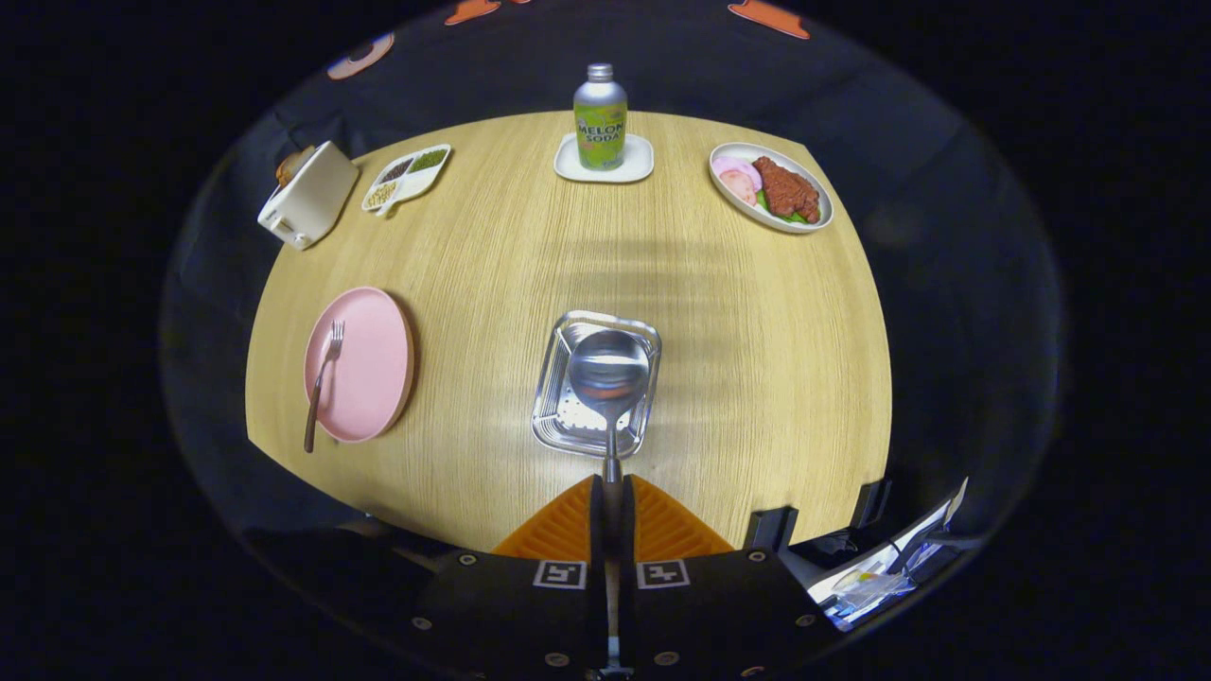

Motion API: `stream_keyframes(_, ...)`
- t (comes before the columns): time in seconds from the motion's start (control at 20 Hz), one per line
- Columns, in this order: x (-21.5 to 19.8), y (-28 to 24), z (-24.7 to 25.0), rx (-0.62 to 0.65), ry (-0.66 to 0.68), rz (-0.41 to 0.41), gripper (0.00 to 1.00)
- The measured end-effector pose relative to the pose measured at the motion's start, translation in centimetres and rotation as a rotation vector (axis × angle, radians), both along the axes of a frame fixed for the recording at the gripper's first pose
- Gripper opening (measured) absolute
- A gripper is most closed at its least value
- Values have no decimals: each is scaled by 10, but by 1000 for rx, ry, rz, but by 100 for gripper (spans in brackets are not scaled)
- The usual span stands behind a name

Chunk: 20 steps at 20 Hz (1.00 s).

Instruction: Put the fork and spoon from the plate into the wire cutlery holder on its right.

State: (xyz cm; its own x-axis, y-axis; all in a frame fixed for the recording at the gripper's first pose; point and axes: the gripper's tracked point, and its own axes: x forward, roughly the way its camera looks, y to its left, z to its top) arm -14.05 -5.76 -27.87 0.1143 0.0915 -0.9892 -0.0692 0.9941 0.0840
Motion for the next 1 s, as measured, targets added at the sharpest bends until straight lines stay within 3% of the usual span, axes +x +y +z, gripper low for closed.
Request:
stream_keyframes(0.15,-4,-4,-3,0,41,23,5)
stream_keyframes(0.65,24,3,-15,41,20,-79,8)
stream_keyframes(0.85,46,13,-11,84,-70,-135,9)
stream_keyframes(1.0,71,24,0,111,-210,-171,11)
